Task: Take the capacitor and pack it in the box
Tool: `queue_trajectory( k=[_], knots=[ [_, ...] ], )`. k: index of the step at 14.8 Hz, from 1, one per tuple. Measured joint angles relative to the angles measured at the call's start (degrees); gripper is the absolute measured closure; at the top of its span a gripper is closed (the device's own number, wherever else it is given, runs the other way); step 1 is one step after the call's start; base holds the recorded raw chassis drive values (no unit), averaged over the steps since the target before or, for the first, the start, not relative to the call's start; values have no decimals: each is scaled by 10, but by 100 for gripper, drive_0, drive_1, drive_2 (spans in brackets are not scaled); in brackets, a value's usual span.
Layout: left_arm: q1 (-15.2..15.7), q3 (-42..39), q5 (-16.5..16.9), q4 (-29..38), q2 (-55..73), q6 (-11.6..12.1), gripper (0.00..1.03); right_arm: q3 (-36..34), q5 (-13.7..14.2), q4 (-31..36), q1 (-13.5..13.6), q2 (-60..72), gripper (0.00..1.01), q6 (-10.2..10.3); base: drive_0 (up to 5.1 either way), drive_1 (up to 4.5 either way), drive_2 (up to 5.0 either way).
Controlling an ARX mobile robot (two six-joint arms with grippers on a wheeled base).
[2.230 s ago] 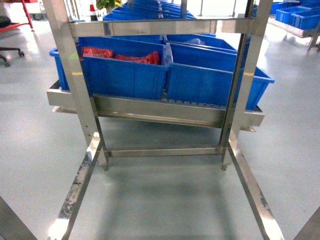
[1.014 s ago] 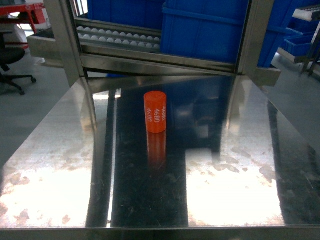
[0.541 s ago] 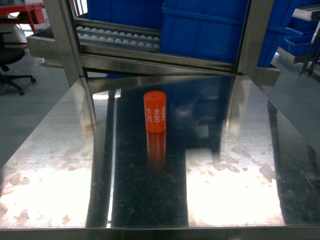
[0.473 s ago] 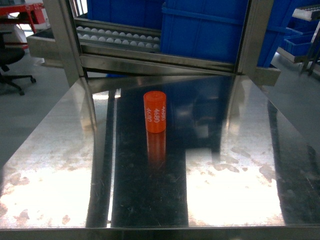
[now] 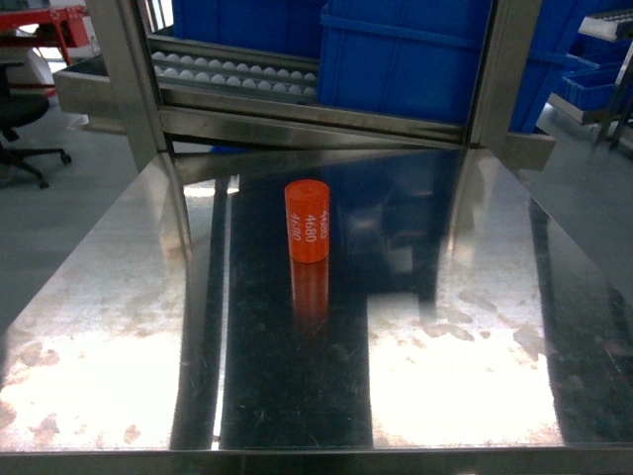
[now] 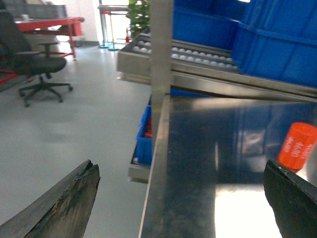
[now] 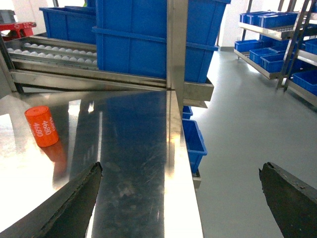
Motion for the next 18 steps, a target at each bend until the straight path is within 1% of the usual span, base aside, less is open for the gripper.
queue_trajectory(
  k=[1,2,3,4,5,6,7,9,10,13,15,17,18],
  knots=[
    [-16,37,35,137,157,6,5,0,0,0,0,0,3,0,0,0,0],
    [-35,98,56,239,283,12,5,0,0,0,0,0,3,0,0,0,0],
    [-59,176,71,312,409,25,5,0,0,0,0,0,3,0,0,0,0],
    [-83,245,84,323,506,44,5,0,0,0,0,0,3,0,0,0,0],
    [-113,318,98,305,605,59,5,0,0,0,0,0,3,0,0,0,0],
    [-135,389,108,284,687,60,5,0,0,0,0,0,3,0,0,0,0],
    [-152,444,113,276,741,59,5,0,0,0,0,0,3,0,0,0,0],
    [-177,521,132,261,816,57,5,0,0,0,0,0,3,0,0,0,0],
    [-184,547,141,253,849,59,5,0,0,0,0,0,3,0,0,0,0],
    [-186,611,169,232,925,54,5,0,0,0,0,0,3,0,0,0,0],
    [-186,645,170,209,965,49,5,0,0,0,0,0,3,0,0,0,0],
    [-187,674,183,186,999,40,5,0,0,0,0,0,3,0,0,0,0],
    [-188,687,183,171,1014,36,5,0,0,0,0,0,3,0,0,0,0]
  ],
)
